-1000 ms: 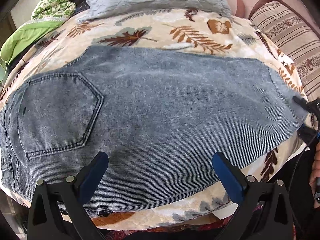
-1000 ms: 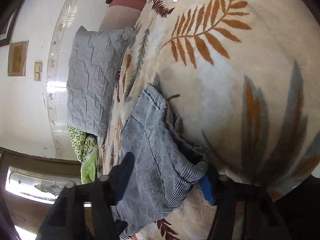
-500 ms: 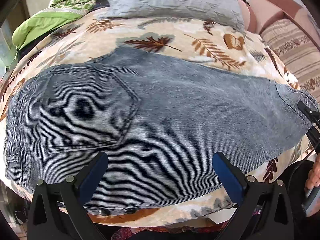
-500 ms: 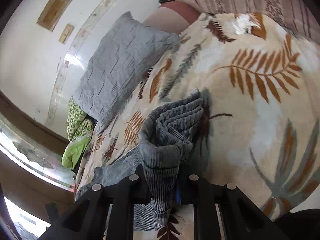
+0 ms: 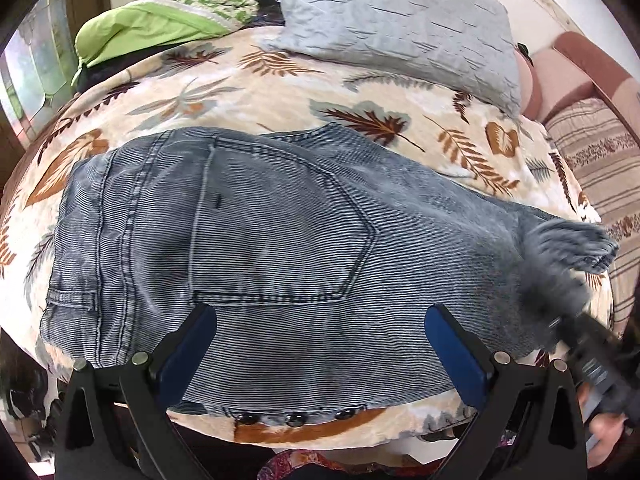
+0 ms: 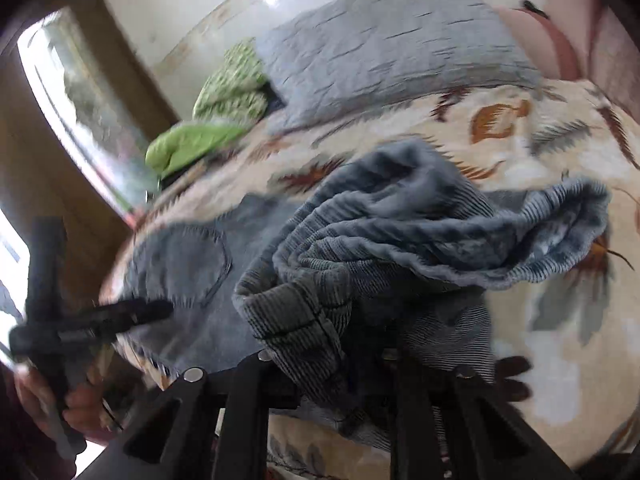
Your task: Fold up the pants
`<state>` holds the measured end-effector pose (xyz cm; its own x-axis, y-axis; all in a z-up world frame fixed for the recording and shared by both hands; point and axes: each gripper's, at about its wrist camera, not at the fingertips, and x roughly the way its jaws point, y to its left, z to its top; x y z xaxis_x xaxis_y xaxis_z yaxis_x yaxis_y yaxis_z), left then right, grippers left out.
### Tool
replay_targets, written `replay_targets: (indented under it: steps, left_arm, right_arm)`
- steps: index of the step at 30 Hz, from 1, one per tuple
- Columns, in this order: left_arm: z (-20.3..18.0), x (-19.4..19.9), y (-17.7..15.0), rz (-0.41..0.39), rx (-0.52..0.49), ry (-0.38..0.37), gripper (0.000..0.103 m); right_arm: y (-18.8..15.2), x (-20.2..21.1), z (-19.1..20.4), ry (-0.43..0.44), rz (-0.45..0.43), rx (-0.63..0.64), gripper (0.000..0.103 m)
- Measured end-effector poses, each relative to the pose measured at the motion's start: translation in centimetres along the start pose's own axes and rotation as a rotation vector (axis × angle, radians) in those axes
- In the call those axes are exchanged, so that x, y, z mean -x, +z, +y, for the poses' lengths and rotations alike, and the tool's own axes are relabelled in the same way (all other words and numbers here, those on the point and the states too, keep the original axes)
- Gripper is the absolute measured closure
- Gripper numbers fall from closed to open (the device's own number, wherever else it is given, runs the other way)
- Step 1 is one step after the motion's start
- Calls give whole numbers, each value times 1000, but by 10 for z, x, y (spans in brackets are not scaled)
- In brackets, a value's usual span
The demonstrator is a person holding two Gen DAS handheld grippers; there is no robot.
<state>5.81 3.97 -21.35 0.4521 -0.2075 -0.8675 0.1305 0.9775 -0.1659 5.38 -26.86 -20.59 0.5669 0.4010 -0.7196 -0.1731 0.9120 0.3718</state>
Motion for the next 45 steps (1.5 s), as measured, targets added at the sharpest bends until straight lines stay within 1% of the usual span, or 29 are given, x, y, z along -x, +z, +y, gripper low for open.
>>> replay_targets:
  steps: [2,3,5,7,9,11,13,14,15,16,17,18,19,21,23,26,27,29,31,32,33,34,35,37,38,39,41,45]
  left_arm:
    - [2,0,-1,3,1,0,0]
    - [1,0,-1,5,-1,1,0]
    - [-1,1,-2,4,-5,-2,0]
    - [-5,4,-2,2,-12,-12,0]
    - [-10,7,-1,-6,-25,-25,0]
    - [-18,9,1,-14,-44,-36,0]
    - [-26,10,2,-17,-67,-39,0]
    - [-28,10,3,-19,-76,-38,0]
    - [-31,10,3,-21,-82,-38,0]
    - [-32,9,3,-20,-86,-40,0]
    - [-34,7,3,-17,-88,-41,0]
    - [-35,4,3,-8,-89,-39,0]
    - [-35,-1,3,4,-87,-38,0]
    - [-35,-7,2,26,-78,-39,0]
    - [-35,-12,2,44,-70,-45,0]
    - [-39,-15,5,46,-78,-59,0]
    - [-42,-16,8,41,-82,-67,0]
    - [-47,-20,15,39,-87,-84,0]
    - [-54,-26,23,40,-93,-103,8]
    - [-58,-30,27,48,-99,-113,19]
    - [-63,-35,31,62,-108,-123,33]
    - [-68,-41,35,77,-115,-133,39]
    - [-73,-47,38,94,-123,-144,46]
    - [-80,-59,43,126,-131,-148,52]
    - [-82,-65,45,141,-130,-145,57]
    - [-86,-68,45,153,-126,-160,61]
    - [-90,-71,46,160,-123,-196,65]
    - [-95,-77,49,175,-116,-241,65]
  right_arm:
    - [-4,-16,10,-19,77,39,78]
    - [-7,-21,14,-34,101,60,76]
    - [-11,-21,21,-42,107,126,73]
    - [-14,-16,28,-13,111,181,68]
    - [-18,-8,32,-1,113,222,68]
    - [-19,3,30,6,95,256,67]
    - [-21,13,27,41,88,257,64]
    - [-20,16,23,57,89,248,60]
    - [-19,20,19,81,91,232,48]
    - [-18,26,13,123,86,202,42]
    - [-14,26,14,157,78,174,38]
    - [-9,26,15,196,68,143,32]
    - [-7,26,13,225,64,117,32]
    - [-2,22,11,236,81,75,32]
    - [1,25,-2,244,59,0,32]
    - [8,31,-30,184,1,-134,32]
    - [10,30,-38,159,-6,-174,32]
    - [9,25,-53,113,9,-251,32]
    - [7,16,-60,93,52,-292,32]
    - [6,10,-61,84,79,-294,32]
    - [5,6,-59,71,101,-284,32]
    - [4,2,-56,56,119,-261,32]
    - [4,0,-53,45,121,-241,32]
    - [5,-2,-47,28,126,-194,32]
    - [6,-5,-47,26,129,-182,32]
    - [6,-5,-47,26,132,-172,32]
    - [5,-4,-47,30,136,-163,32]
    - [3,-5,-52,46,144,-168,32]
